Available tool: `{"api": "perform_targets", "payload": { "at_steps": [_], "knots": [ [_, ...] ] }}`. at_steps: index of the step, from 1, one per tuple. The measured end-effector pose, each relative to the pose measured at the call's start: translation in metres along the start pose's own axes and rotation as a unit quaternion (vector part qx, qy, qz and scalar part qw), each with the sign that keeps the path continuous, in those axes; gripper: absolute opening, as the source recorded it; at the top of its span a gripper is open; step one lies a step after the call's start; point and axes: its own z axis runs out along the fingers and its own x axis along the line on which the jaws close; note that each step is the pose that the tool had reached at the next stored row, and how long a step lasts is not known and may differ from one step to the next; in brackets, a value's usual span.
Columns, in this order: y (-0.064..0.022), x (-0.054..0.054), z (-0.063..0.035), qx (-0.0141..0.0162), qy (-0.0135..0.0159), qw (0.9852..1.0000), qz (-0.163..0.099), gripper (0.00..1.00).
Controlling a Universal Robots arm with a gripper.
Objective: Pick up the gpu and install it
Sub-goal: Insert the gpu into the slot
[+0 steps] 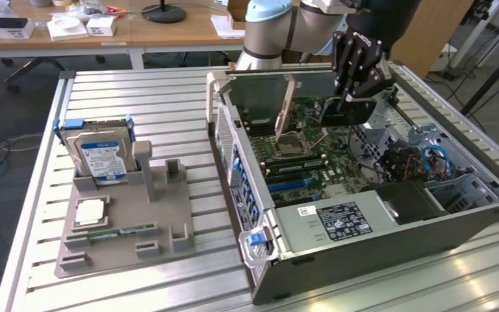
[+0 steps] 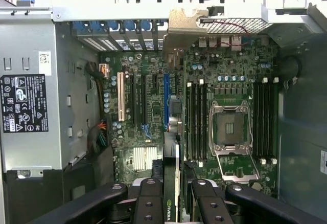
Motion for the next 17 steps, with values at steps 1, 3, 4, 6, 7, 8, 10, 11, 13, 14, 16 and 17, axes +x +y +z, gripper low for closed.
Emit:
{"api": "perform_targets", "payload": {
  "at_steps": [1,3,4,6,7,8,10,11,13,14,16,17],
  "knots": [
    [0.0,0.0,0.0016,0.0,0.0,1.0,0.0,0.26],
    [0.0,0.0,0.0046,0.0,-0.0001,1.0,0.0,0.26],
    [0.0,0.0,0.006,0.0,-0.0001,1.0,0.0,0.26],
    [0.0,0.0,0.0091,0.0,-0.0001,1.0,0.0,0.26],
    [0.0,0.0,0.0104,0.0,-0.0001,1.0,0.0,0.26],
    [0.0,0.0,0.0118,0.0,0.0,1.0,0.0,0.26],
    [0.0002,0.0,0.015,0.0,0.0,1.0,0.0,0.26],
    [0.0003,0.0,0.0166,0.0,0.0,1.0,0.0,0.26],
    [0.0006,0.0,0.02,0.0,-0.0001,1.0,0.0,0.26],
    [0.0007,0.0,0.0216,0.0,0.0,1.0,0.0,0.26],
    [0.0009,0.0,0.0247,0.0,0.0,1.0,0.0,0.26],
    [0.0011,0.0,0.0263,0.0,0.0,1.0,0.0,0.26]
  ]
}}
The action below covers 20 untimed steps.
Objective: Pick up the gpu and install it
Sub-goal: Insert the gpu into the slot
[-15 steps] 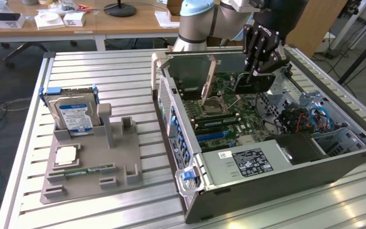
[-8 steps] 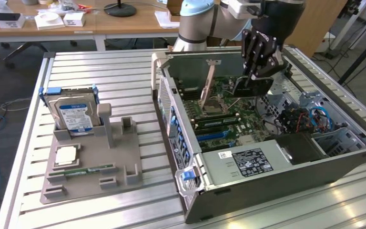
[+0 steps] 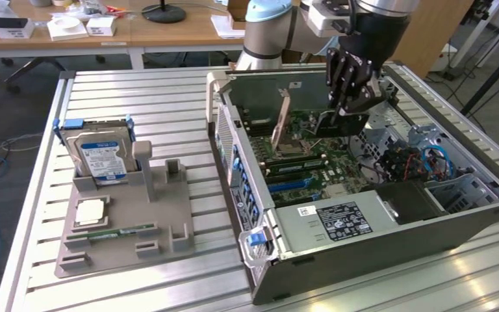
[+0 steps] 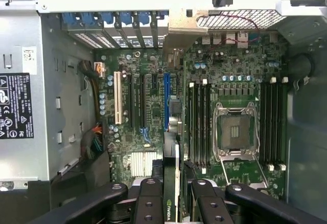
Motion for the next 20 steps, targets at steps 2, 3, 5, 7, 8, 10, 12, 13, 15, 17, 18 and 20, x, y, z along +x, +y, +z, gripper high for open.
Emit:
{"api": "perform_targets", "payload": {
  "at_steps": [2,3,5,7,8,10,12,13,15,17,18,20],
  "knots": [
    [0.0004,0.0,0.0033,0.0,0.0,1.0,0.0,0.26],
    [0.0007,0.0,0.0048,0.0,0.0,1.0,0.0,0.26],
    [0.001,0.0,0.0078,0.0,-0.0001,1.0,0.0,0.26],
    [0.0013,0.0,0.0106,0.0001,-0.0001,1.0,0.0,0.26],
    [0.0015,0.0,0.0118,0.0,0.0,1.0,0.0,0.26],
    [0.0018,0.0,0.0144,0.0,0.0,1.0,0.0,0.26],
    [0.002,0.0,0.0166,0.0,0.0,1.0,0.0,0.26],
    [0.0022,0.0,0.0177,0.0,0.0,1.0,0.0,0.26],
    [0.0024,0.0,0.0199,0.0,0.0,1.0,0.0,0.26],
    [0.0027,0.0,0.0221,0.0,0.0,1.0,0.0,0.26],
    [0.0029,0.0,0.0232,0.0,0.0,1.0,0.0,0.26],
    [0.0031,0.0,0.0249,0.0,0.0,1.0,0.0,0.26]
  ]
}}
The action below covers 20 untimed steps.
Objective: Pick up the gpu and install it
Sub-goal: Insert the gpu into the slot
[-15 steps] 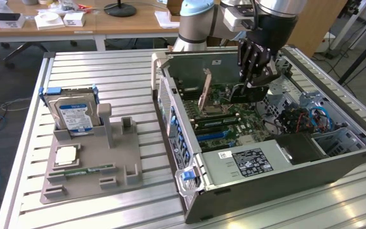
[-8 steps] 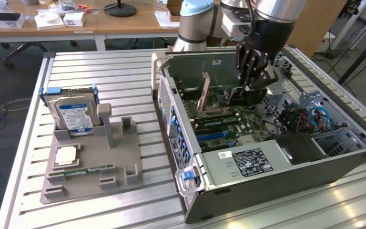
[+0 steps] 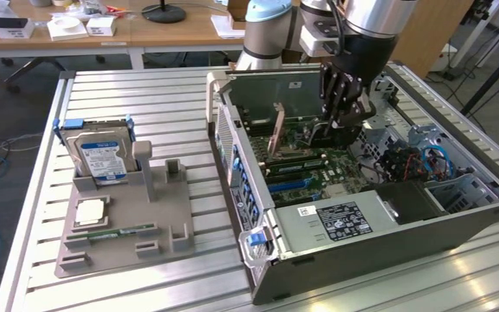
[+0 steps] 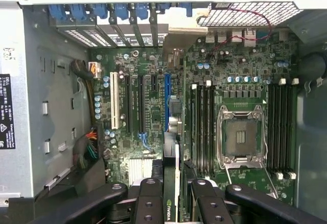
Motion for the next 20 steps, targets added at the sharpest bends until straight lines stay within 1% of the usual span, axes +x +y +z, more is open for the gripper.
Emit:
{"api": "perform_targets", "payload": {
  "at_steps": [15,20],
  "knots": [
    [0.0019,0.0028,0.0004,0.0001,0.0001,1.0,-0.001,0.26],
    [0.0024,0.0028,0.0061,0.0005,0.0,1.0,-0.001,0.26]
  ]
}}
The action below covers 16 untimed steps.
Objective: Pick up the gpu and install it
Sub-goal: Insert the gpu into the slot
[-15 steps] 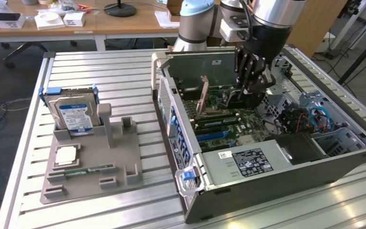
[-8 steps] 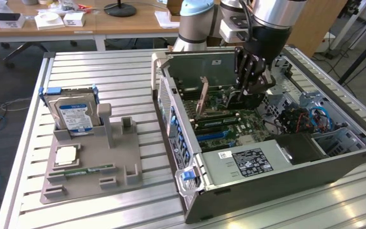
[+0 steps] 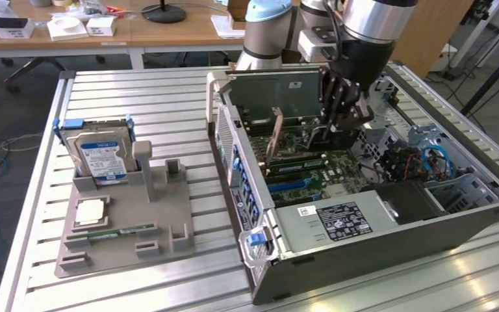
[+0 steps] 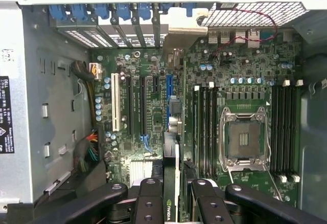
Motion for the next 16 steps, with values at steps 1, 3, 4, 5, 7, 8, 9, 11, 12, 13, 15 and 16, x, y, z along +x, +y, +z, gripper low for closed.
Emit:
{"api": "perform_targets", "payload": {
  "at_steps": [1,3,4,5,7,8,9,11,12,13,15,16],
  "knots": [
    [0.0,0.0,0.0014,0.0,0.0,1.0,0.0,0.26],
    [0.0001,0.0,0.0038,0.0,0.0,1.0,0.0,0.26],
    [0.0001,0.0,0.005,0.0,0.0,1.0,0.0,0.26],
    [0.0001,0.0,0.0061,0.0,0.0,1.0,0.0,0.26],
    [0.0001,0.0,0.0083,0.0,0.0,1.0,0.0,0.26],
    [0.0001,0.0,0.0091,0.0,0.0,1.0,0.0,0.26],
    [0.0001,0.0,0.0093,0.0,0.0001,1.0,0.0,0.26],
    [0.0002,0.0,0.0093,0.0,0.0001,1.0,0.0,0.26],
    [0.0007,0.0,0.0094,0.0,0.0,1.0,0.0,0.26],
    [0.0014,0.0,0.0094,0.0,0.0,1.0,0.0,0.26],
    [0.0027,0.0,0.0095,0.0,-0.0001,1.0,0.0,0.26],
    [0.0032,0.001,0.0142,0.0,0.0,1.0,-0.001,0.26]
  ]
}}
